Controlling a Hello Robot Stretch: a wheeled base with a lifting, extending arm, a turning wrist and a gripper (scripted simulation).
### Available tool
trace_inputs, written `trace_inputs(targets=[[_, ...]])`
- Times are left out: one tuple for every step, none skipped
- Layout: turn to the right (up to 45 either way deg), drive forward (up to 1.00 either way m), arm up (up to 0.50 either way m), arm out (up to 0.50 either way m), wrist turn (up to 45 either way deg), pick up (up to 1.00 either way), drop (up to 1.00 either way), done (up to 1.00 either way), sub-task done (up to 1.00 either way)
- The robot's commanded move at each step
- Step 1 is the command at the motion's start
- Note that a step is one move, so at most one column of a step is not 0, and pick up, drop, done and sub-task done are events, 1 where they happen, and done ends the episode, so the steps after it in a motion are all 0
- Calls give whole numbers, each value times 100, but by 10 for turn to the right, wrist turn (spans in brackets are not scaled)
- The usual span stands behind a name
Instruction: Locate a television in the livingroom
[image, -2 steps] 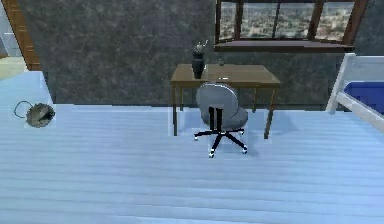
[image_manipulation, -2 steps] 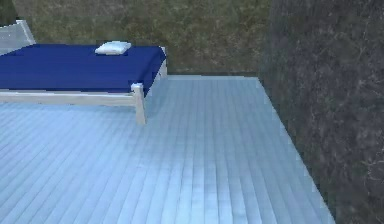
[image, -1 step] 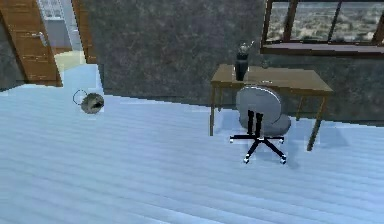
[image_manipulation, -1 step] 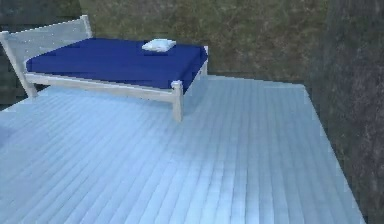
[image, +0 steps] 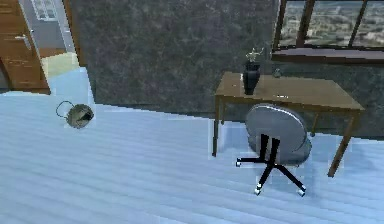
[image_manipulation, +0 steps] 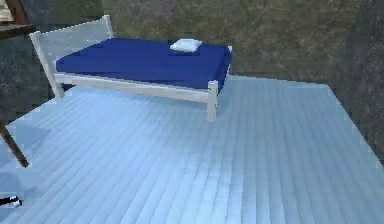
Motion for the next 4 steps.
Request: trace_inputs(targets=[[-450,0,0,0,0,0,0,0,0],[0,100,0,0,0,0,0,0,0],[0,100,0,0,0,0,0,0,0],[-30,0,0,0,0,0,0,0,0]])
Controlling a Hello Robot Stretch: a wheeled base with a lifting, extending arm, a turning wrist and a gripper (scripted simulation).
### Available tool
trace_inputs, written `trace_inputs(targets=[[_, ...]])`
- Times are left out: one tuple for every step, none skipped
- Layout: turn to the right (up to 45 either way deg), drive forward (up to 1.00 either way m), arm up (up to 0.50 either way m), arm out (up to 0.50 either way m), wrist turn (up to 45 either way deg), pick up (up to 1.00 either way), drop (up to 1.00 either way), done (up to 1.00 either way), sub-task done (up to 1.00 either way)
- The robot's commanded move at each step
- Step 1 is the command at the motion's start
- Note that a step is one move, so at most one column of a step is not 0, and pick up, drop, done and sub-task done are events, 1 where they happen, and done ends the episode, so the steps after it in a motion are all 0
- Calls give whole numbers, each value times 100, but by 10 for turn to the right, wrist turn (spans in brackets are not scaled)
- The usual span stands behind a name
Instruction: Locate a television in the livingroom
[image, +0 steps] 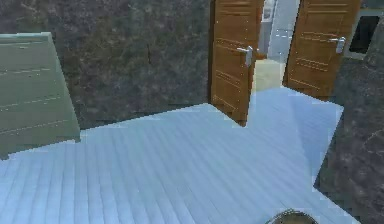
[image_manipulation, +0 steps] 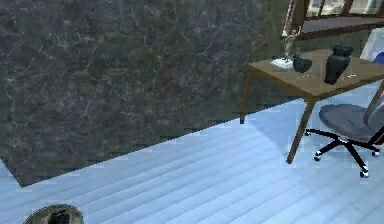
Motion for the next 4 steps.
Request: trace_inputs(targets=[[0,85,0,0,0,0,0,0,0],[360,0,0,0,0,0,0,0,0],[0,45,0,0,0,0,0,0,0],[30,0,0,0,0,0,0,0,0]])
